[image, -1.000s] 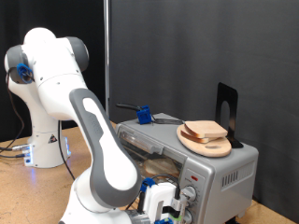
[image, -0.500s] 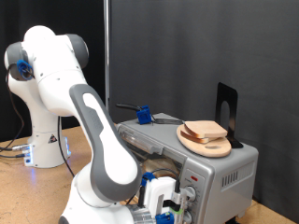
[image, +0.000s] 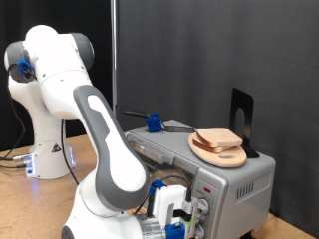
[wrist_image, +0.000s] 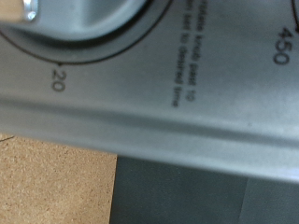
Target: Make a piece of toast with the oven
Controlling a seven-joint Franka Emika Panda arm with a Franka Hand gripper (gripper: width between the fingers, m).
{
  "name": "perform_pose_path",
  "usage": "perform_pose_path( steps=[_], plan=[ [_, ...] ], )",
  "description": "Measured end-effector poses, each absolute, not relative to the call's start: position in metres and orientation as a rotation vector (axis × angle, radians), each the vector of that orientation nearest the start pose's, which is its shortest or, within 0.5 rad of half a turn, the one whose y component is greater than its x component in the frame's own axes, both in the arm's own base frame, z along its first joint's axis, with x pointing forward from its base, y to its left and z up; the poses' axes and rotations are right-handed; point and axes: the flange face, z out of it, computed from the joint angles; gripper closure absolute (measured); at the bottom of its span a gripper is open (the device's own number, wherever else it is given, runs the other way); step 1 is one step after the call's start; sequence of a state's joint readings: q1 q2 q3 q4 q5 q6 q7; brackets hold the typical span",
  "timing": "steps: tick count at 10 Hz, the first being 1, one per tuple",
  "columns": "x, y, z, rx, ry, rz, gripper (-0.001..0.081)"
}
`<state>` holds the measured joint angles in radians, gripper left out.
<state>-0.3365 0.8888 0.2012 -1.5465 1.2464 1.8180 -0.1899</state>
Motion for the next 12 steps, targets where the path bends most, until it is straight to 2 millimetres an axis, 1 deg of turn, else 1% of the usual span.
perform_pose_path(
  steps=[2,5,7,10,12],
  plan=[
    [0.668,-0.032,0.147,-1.696,0.637,0.270,0.0582],
    [0.659,-0.034,0.146,-1.715,0.581,0.093,0.0582],
    [0.658,-0.035,0.143,-1.719,0.538,0.006,0.0585],
    [0.658,-0.035,0.142,-1.710,0.520,-0.030,0.0605],
    [0.658,-0.035,0.143,-1.704,0.558,0.013,0.0612]
  ],
)
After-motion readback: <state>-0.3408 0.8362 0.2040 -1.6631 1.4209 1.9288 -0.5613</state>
